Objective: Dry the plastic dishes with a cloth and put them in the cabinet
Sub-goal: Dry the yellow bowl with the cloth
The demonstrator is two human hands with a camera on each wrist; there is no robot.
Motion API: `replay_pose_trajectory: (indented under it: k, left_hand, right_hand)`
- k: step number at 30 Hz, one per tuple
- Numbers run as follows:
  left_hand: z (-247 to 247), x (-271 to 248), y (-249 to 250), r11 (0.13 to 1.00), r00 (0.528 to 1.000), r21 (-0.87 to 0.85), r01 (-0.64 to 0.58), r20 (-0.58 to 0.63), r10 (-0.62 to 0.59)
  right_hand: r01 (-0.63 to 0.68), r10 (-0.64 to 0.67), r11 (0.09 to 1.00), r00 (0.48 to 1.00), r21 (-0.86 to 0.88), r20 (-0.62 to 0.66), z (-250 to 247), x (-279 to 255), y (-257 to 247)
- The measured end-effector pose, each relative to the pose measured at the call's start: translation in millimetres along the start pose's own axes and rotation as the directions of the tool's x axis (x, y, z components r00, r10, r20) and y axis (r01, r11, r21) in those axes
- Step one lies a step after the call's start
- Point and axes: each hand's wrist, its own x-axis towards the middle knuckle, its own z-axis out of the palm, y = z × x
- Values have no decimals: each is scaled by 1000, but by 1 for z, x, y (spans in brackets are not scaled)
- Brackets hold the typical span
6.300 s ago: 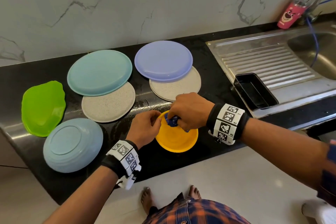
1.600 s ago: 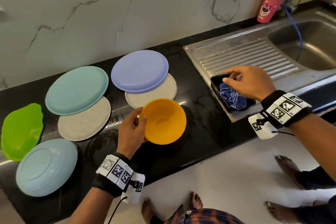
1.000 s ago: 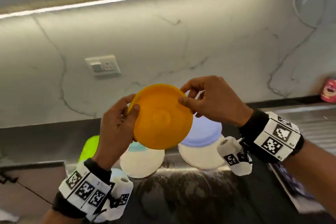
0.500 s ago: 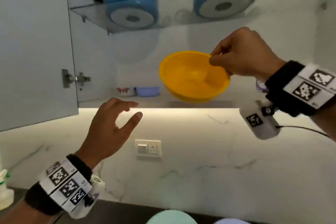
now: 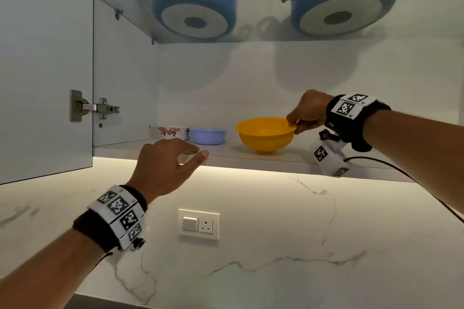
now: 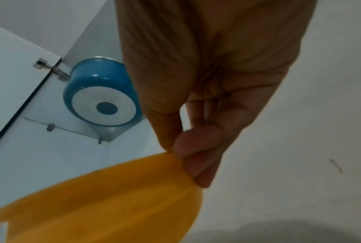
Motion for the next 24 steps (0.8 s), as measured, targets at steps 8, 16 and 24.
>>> replay_pose_trajectory:
  k: [8, 16, 24]
  left_hand:
    - [14, 16, -3, 1000, 997, 1, 26, 66, -26]
    - [19, 15, -7, 997, 998, 37, -61, 17, 61]
    - [22, 14, -15, 990, 990, 26, -140, -29, 141]
  right_hand:
    - [57, -44, 988, 995, -144, 88, -15, -14, -16]
    - [499, -315, 767, 841, -404, 439, -16, -33, -41]
    - [475, -293, 654, 877, -589, 382, 26, 22, -64]
